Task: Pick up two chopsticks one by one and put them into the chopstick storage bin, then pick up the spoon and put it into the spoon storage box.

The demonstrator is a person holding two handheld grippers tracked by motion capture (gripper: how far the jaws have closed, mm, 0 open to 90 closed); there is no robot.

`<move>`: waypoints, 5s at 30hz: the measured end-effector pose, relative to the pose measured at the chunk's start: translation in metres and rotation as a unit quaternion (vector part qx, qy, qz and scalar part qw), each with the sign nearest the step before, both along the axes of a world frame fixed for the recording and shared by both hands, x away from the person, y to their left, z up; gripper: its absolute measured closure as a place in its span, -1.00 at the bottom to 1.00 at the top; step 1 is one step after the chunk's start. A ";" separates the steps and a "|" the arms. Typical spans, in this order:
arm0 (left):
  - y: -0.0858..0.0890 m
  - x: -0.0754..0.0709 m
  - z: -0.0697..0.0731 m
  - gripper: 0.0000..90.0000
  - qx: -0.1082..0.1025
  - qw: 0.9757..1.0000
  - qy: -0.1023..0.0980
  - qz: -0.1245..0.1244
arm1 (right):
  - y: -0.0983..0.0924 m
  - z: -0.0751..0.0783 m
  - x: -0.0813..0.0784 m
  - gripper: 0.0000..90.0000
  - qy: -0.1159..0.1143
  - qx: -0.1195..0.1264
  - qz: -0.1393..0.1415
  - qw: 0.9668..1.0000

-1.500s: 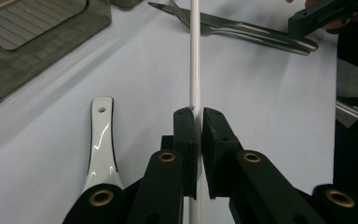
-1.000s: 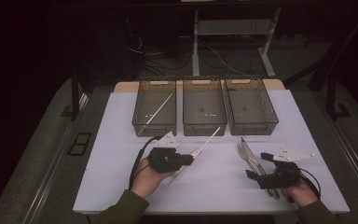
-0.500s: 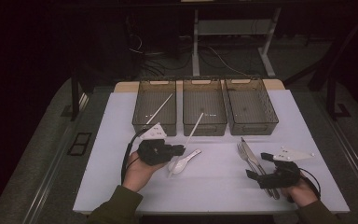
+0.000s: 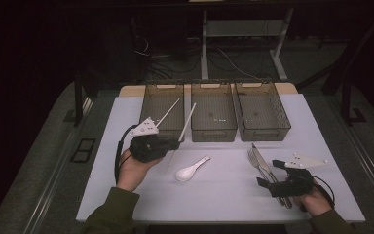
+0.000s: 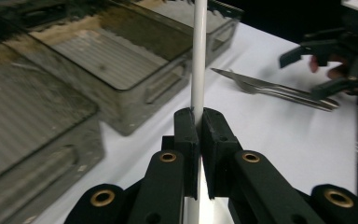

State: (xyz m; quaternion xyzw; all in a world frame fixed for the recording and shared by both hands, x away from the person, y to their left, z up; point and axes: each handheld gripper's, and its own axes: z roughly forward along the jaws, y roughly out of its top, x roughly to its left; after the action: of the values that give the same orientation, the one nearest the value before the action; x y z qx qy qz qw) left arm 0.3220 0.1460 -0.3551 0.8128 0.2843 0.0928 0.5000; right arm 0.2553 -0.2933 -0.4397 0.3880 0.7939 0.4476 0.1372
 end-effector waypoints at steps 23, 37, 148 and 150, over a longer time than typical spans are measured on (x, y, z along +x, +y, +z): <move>0.027 0.076 0.069 0.89 0.016 0.997 -0.058 0.057 | -0.001 0.000 0.001 -0.82 0.000 0.002 -0.004 1.000; 0.027 0.130 0.027 0.89 0.086 0.991 -0.018 0.101 | -0.002 0.000 0.001 -0.82 0.001 0.005 -0.002 1.000; -0.002 -0.025 -0.038 -0.60 0.038 0.999 -0.009 -0.006 | -0.003 0.001 -0.003 -0.82 0.000 0.005 -0.004 1.000; 0.000 -0.029 -0.043 -0.62 0.039 0.999 -0.010 -0.005 | -0.003 0.001 -0.002 -0.82 0.000 0.005 -0.004 1.000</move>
State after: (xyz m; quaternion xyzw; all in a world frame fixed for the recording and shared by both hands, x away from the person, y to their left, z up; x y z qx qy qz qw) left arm 0.2931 0.1459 -0.3982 0.8321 0.2711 0.1095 0.4714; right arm 0.2528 -0.2959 -0.4385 0.3915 0.7904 0.4508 0.1370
